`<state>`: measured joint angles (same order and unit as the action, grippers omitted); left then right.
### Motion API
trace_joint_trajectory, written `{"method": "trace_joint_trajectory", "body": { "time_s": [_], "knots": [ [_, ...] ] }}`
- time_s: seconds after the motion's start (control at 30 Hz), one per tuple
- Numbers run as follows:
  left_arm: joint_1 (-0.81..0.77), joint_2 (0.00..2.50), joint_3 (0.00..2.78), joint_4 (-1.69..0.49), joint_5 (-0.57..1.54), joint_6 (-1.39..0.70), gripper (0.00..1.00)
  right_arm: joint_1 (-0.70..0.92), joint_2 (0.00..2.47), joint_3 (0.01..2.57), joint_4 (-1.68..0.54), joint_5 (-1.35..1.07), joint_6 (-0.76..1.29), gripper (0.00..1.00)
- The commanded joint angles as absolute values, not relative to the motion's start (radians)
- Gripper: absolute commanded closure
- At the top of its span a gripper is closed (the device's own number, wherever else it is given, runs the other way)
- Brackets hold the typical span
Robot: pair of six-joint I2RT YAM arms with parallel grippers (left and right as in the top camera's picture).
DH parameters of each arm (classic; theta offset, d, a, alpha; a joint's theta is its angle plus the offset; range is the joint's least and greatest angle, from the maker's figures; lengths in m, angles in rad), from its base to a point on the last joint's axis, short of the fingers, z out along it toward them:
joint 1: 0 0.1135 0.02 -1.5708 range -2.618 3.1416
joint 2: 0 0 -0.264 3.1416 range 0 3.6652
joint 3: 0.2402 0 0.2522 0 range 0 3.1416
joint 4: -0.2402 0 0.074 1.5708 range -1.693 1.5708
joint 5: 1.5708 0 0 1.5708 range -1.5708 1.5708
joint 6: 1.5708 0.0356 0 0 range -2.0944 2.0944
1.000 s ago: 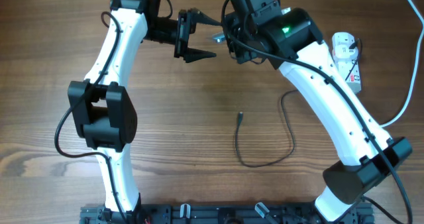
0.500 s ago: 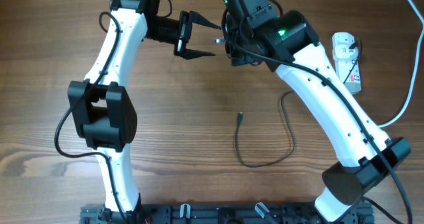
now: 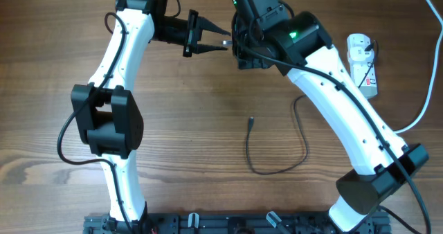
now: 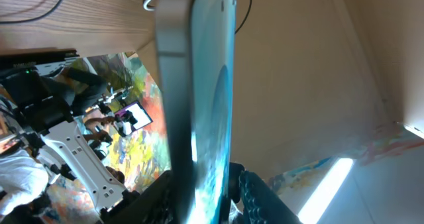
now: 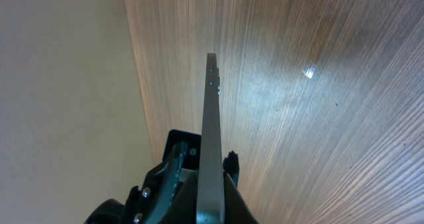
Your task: Plug charger to phone and switch on socket
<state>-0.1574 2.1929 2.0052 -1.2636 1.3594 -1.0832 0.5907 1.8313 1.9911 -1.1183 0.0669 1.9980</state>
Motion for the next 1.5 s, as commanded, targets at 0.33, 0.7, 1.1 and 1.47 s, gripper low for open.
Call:
{"method": "trace_joint_trajectory", "body": {
  "time_s": [0.33,0.7,1.1,1.47],
  "knots": [
    [-0.164,2.16,2.01,-1.264,1.383,-1.086,0.87,0.599,1.842,2.003,-1.113,0.043,2.015,0.96],
    [-0.163,2.16,2.01,-1.253,1.382,-1.085,0.96,0.59,1.84,2.003,-1.114,0.058,1.768,0.05],
    [-0.101,2.16,2.01,-1.151,1.157,-0.972,0.96,0.361,1.776,2.003,-1.336,-0.024,1.008,0.0],
    [-0.09,2.16,2.01,-1.185,1.128,-0.562,0.96,0.285,1.777,1.96,-1.434,-0.092,0.681,0.0]
  ]
}}
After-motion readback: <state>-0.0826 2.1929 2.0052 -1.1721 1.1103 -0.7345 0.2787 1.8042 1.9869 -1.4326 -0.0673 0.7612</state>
